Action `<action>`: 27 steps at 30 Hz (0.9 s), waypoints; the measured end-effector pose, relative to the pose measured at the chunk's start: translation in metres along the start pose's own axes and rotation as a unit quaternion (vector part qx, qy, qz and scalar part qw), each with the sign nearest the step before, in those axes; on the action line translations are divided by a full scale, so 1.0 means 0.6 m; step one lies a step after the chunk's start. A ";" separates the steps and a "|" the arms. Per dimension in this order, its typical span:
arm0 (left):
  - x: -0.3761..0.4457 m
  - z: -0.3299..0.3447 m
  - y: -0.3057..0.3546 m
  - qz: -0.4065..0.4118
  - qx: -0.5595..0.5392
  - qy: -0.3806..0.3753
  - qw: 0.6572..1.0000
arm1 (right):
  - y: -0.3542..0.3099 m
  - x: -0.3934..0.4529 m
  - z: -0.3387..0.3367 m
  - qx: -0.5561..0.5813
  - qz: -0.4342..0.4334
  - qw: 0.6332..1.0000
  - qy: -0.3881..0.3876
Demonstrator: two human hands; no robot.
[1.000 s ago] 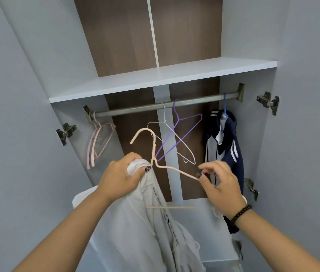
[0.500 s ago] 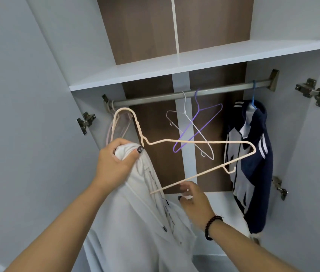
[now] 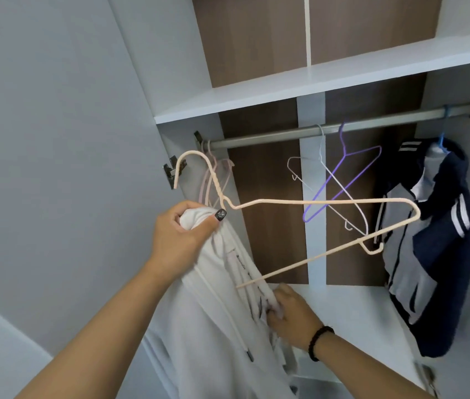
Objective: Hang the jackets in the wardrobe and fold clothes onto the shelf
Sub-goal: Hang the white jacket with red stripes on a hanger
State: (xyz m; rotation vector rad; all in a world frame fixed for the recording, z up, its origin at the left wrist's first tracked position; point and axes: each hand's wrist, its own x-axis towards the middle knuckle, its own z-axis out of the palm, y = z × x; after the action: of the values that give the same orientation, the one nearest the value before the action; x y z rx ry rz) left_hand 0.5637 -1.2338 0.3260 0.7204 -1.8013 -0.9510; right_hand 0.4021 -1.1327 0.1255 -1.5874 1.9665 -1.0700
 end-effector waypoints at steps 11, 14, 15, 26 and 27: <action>0.014 0.063 -0.001 -0.030 -0.021 -0.122 0.992 | 0.155 -0.109 -0.220 -0.142 0.117 0.973 0.137; 0.009 0.069 -0.010 -0.064 -0.043 -0.154 0.985 | 0.169 -0.151 -0.282 -0.228 0.053 0.959 0.160; 0.007 0.069 -0.013 -0.069 -0.040 -0.165 0.983 | 0.176 -0.162 -0.300 -0.242 0.034 0.955 0.168; -0.021 0.120 -0.003 0.062 0.126 -0.236 0.962 | 0.144 -0.175 -0.411 -0.048 0.134 0.958 0.249; -0.023 0.131 -0.004 0.075 0.131 -0.228 0.962 | 0.135 -0.172 -0.424 -0.067 0.123 0.957 0.254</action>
State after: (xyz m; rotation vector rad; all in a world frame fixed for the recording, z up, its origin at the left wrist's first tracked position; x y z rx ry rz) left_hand 0.4967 -1.2006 0.2975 0.5403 -2.3851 -0.8302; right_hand 0.1978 -0.9498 0.2080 -1.1556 2.5372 -1.3601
